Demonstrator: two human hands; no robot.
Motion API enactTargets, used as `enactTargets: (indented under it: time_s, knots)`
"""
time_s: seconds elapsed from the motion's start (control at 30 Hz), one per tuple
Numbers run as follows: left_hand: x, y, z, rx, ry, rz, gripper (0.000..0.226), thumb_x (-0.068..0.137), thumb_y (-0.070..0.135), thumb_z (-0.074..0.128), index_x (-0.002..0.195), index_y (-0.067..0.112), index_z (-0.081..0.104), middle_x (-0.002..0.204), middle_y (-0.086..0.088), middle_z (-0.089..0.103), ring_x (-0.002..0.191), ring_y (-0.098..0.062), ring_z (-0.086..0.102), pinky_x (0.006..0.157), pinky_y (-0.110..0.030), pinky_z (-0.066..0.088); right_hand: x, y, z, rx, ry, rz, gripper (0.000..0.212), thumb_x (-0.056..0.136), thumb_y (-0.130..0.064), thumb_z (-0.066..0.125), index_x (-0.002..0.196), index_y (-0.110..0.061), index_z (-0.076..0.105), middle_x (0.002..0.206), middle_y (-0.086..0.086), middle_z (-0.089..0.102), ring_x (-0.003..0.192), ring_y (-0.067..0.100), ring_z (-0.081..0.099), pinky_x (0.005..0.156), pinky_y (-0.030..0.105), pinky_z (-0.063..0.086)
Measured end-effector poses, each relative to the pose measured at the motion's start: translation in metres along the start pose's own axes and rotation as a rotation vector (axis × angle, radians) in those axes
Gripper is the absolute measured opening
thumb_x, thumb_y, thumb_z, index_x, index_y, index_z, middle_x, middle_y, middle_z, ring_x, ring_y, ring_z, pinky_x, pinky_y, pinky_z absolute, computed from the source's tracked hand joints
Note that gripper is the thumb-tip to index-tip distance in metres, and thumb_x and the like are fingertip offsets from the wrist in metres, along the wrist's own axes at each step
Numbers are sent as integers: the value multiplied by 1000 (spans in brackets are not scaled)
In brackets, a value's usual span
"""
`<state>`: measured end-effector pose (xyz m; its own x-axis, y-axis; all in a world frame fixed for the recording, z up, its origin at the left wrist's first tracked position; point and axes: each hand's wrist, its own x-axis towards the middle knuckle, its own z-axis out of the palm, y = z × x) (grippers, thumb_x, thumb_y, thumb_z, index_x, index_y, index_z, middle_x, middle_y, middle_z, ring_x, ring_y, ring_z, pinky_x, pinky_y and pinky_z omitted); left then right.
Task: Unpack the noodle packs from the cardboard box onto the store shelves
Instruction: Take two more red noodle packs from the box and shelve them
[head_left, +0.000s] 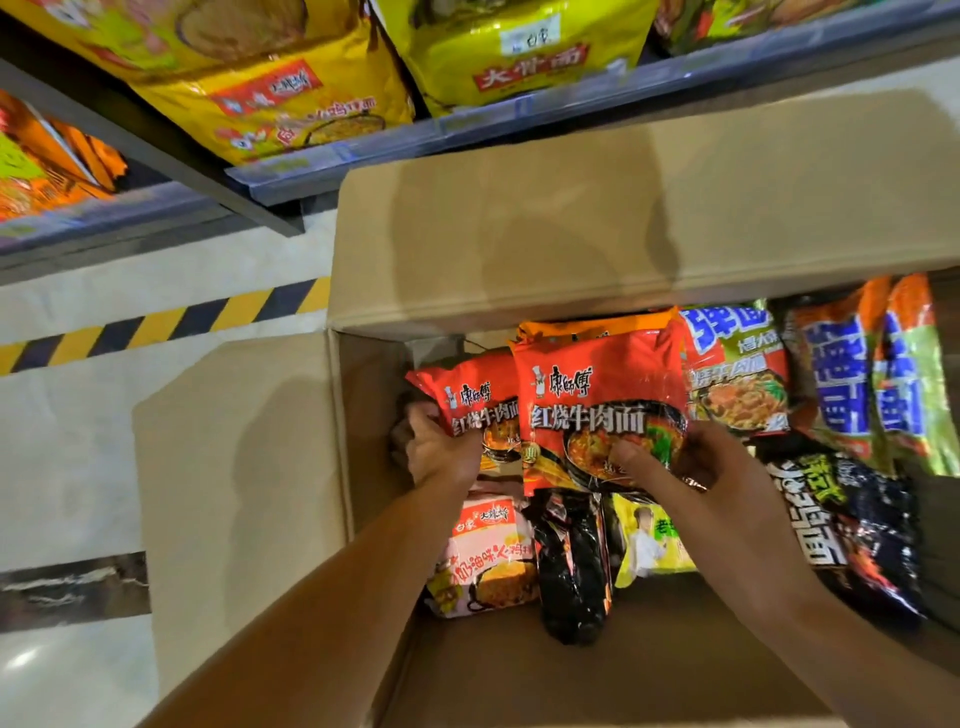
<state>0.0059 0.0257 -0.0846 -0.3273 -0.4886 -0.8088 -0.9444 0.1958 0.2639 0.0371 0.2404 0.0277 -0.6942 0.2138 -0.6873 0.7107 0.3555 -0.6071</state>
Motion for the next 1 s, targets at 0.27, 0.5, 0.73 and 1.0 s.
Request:
enactTargets:
  time_s: [0.27, 0.5, 0.73, 1.0]
  knots:
    - [-18, 3, -18, -126, -77, 1, 60, 76, 16, 83, 121, 25, 44, 106, 3, 61, 100, -22, 61, 92, -44, 54, -11, -3, 1, 18, 24, 33, 32, 81, -40, 77, 104, -23, 62, 89, -12, 68, 77, -14, 60, 61, 8, 41]
    - [-71, 22, -54, 12, -69, 214, 21, 85, 18, 74, 103, 23, 65, 101, 1, 68, 93, -18, 65, 82, -31, 54, -47, -23, -13, -15, 42, 54, 37, 78, -48, 78, 103, -26, 64, 92, -11, 71, 88, 4, 66, 71, 26, 48]
    - [-161, 61, -174, -90, -198, 313, 20, 86, 11, 72, 105, 18, 69, 95, -4, 74, 77, -18, 66, 66, -29, 54, -113, -113, -40, 7, 104, 8, 34, 79, -41, 79, 97, -17, 63, 84, -3, 67, 84, 15, 65, 67, 26, 44]
    - [-276, 117, -370, -189, -229, 509, 23, 88, -4, 66, 104, 13, 62, 79, -6, 67, 54, -13, 56, 48, -13, 44, -232, -269, -65, 55, 39, -68, 74, 67, -75, 74, 114, -18, 62, 109, -1, 73, 107, 21, 66, 99, 48, 50]
